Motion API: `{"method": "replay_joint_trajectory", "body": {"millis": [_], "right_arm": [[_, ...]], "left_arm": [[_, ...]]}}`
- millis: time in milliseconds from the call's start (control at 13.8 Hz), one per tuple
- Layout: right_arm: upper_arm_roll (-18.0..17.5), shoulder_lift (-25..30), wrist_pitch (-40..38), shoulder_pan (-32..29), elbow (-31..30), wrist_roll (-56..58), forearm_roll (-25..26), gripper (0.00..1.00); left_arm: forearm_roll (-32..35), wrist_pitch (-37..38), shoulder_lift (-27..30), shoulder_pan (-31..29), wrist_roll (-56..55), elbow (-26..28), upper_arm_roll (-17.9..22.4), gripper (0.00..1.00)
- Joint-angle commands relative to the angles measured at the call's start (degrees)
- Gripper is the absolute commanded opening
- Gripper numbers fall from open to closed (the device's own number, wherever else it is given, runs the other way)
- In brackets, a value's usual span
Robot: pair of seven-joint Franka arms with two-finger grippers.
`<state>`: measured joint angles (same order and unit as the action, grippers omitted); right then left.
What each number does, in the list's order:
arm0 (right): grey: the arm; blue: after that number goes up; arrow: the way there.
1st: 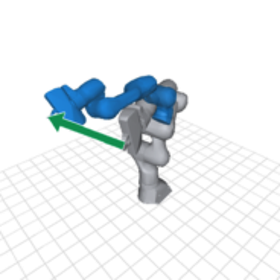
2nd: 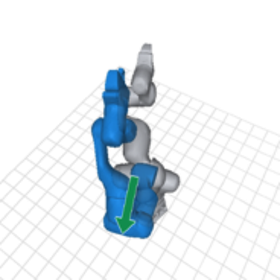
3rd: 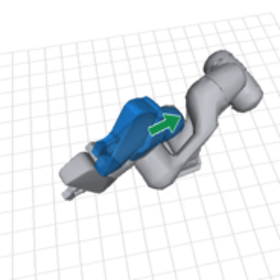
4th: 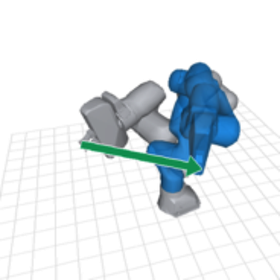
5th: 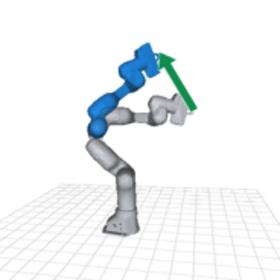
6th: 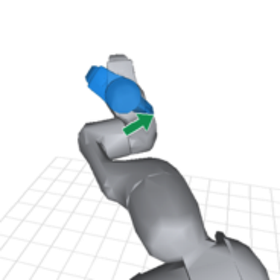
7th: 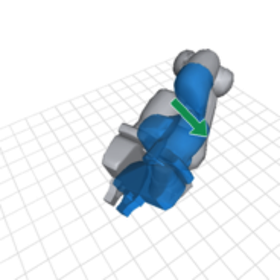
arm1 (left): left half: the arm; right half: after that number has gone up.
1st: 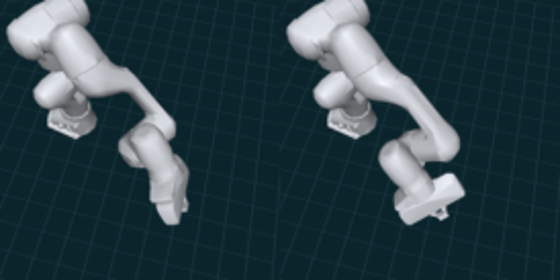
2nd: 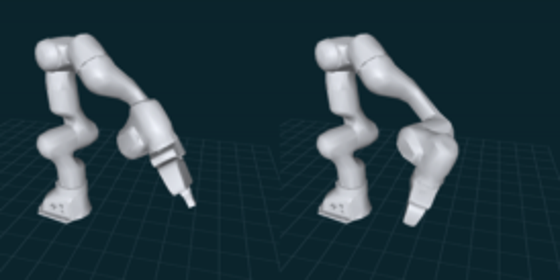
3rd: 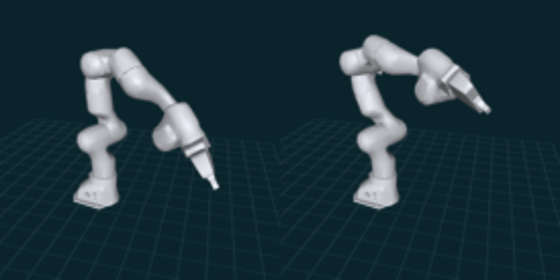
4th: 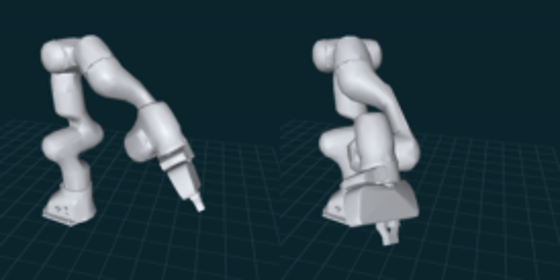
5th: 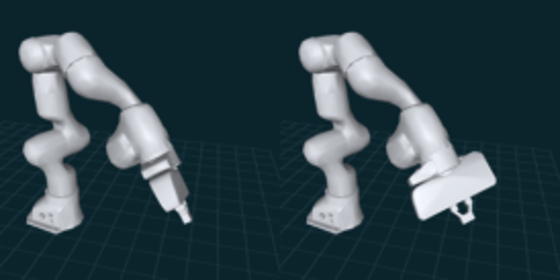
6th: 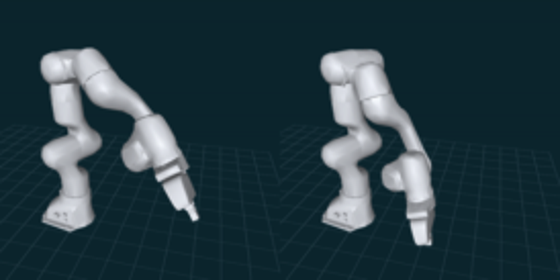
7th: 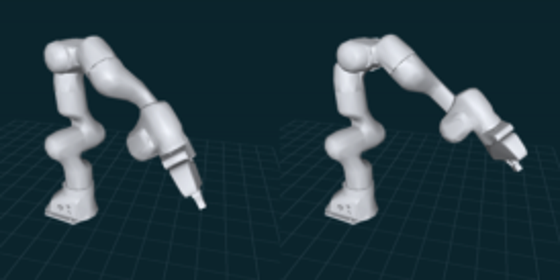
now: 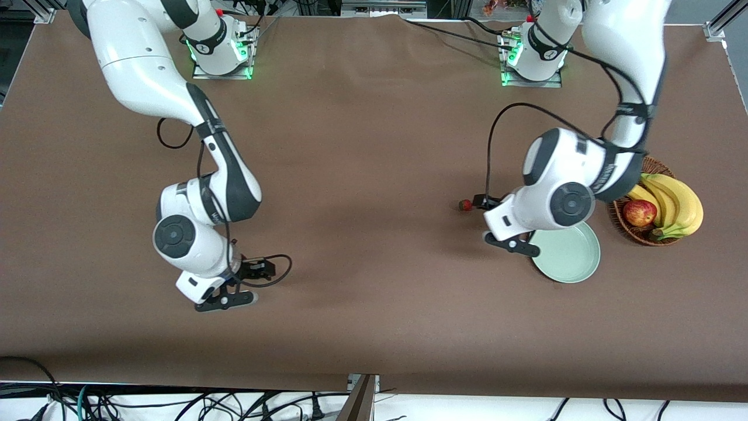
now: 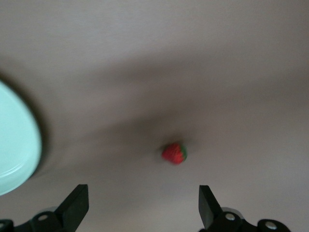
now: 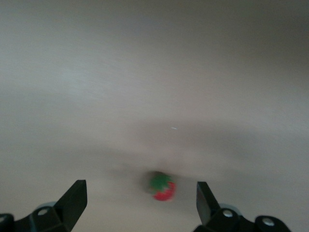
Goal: Collect all strawberries into plate
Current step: 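Grasp the strawberry with the left gripper while the right gripper withdraws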
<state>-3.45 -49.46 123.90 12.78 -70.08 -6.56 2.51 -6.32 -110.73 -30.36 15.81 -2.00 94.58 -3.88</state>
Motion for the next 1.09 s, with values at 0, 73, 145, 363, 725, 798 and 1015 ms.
{"method": "replay_joint_trajectory", "body": {"millis": [0,73,145,363,725,798,1015], "right_arm": [[-0.6,1.3,-0.86,-1.52,-2.69,0.76,0.3,1.0],[-0.6,1.3,-0.86,-1.53,-3.48,0.76,0.3,1.0],[-0.6,1.3,-1.21,-1.61,-4.01,0.76,0.21,1.0],[-0.68,1.04,-3.05,-1.53,-5.94,0.24,0.04,1.0],[-0.86,0.77,-2.97,-1.35,-7.8,0.24,0.04,1.0],[-0.86,0.77,-2.97,-1.35,-7.8,0.24,0.04,1.0],[-0.68,1.21,-3.75,-2.31,-7.97,3.03,0.04,1.0]], "left_arm": [[1.3,-10.16,1.61,2.29,-2.14,8.05,0.71,1.0],[1.4,-15.16,1.62,2.55,-2.31,10.86,0.71,1.0],[1.4,-20.61,1.62,3.34,-2.48,13.94,0.71,1.0],[1.4,-24.79,1.62,3.61,-2.66,18.44,0.71,1.0],[1.4,-25.06,0.65,4.84,-2.66,19.59,0.63,0.89],[1.4,-25.75,0.21,4.93,-2.75,19.68,0.62,0.78],[1.4,-27.08,-1.72,7.12,-3.19,19.68,0.71,0.52]]}}
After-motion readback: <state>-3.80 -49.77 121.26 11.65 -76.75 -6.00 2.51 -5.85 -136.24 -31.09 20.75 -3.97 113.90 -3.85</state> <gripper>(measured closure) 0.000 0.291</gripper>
